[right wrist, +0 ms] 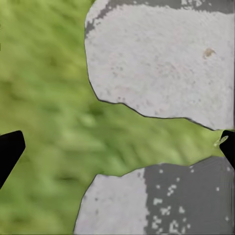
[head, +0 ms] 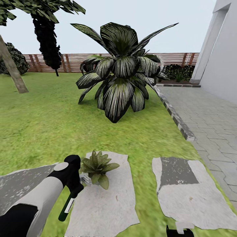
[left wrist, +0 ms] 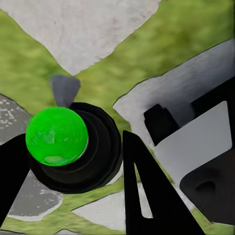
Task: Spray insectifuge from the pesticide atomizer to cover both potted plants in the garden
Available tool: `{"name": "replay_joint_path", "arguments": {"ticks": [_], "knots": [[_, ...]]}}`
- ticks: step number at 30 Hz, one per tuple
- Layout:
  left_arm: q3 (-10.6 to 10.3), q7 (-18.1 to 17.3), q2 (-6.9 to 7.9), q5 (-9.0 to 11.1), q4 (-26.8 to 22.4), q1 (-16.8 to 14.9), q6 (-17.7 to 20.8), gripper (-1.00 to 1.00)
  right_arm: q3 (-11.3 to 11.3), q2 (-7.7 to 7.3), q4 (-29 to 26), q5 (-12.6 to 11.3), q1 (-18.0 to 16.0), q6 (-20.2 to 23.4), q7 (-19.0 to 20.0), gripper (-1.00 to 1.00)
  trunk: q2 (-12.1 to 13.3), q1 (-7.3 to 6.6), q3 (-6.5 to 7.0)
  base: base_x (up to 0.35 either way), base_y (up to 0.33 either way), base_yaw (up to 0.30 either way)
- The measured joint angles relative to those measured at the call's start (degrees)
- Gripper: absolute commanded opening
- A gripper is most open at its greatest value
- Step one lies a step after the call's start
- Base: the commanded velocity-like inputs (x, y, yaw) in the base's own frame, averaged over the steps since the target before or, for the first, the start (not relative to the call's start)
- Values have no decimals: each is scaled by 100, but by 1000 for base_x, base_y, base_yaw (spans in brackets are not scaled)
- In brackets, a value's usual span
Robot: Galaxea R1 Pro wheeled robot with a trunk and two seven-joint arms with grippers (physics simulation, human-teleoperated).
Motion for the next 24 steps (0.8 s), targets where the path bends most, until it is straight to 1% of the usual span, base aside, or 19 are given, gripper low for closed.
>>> {"name": "replay_joint_path", "arguments": {"ticks": [2, 4, 5, 6, 7, 8, 9, 10, 11, 13, 19, 24], "knots": [[-18, 4, 0, 0, -5, 0, 0, -100, 2, 0, 0, 0, 0, 0, 0, 100, 0, 0, 0, 0, -253, 278], [-27, 36, 4, -16, -15, -5, 0, -100, -2, 0, -1, -1, 1, 2, 1, 100, 0, 0, 0, 0, -85, 278], [-20, 114, 6, -20, -15, -6, 0, -100, 0, 0, -2, -2, 1, 2, 2, 100, 0, 0, 0, 0, -24, 248], [-3, 317, 7, -22, -12, -4, -1, -100, -1, 0, -2, -2, 2, 3, 2, 100, 0, 0, 0, 0, -15, 192], [18, 445, 7, -16, -10, -3, 8, -100, 0, 0, -3, -2, 2, 3, 2, 100, 0, 0, 0, 0, -8, 101], [96, 619, 6, -16, -6, -3, 24, -100, 1, 0, -3, -2, 2, 3, 2, 100, 0, 0, 0, 0, -4, 52], [249, 766, 0, -13, -3, -3, 36, -100, 0, -1, -3, -3, 2, 3, 2, 100, 0, 0, 0, 0, -2, 27], [443, 870, -9, -7, -2, -3, 44, -100, -1, -1, -3, -2, 2, 3, 2, 100, 0, 0, 0, 0, -1, 14], [590, 932, -16, -4, -1, -3, 45, -100, -2, -1, -3, -2, 2, 3, 2, 100, 0, 0, 0, 0, -1, 7], [690, 978, -21, 3, 4, 2, 47, -100, -5, 0, -3, -2, 2, 3, 2, 100, 0, 0, 0, 0, 0, 3], [734, 1002, -17, 0, 1, 6, 48, -100, 1, 0, -3, 0, 2, 3, 2, 100, 0, 0, 0, 21, -16, 0], [738, 1004, -24, 9, 5, 7, 48, -100, 2, 7, -2, 4, 2, 1, 0, 100, 0, -2, 0, 213, -174, 53]]}}
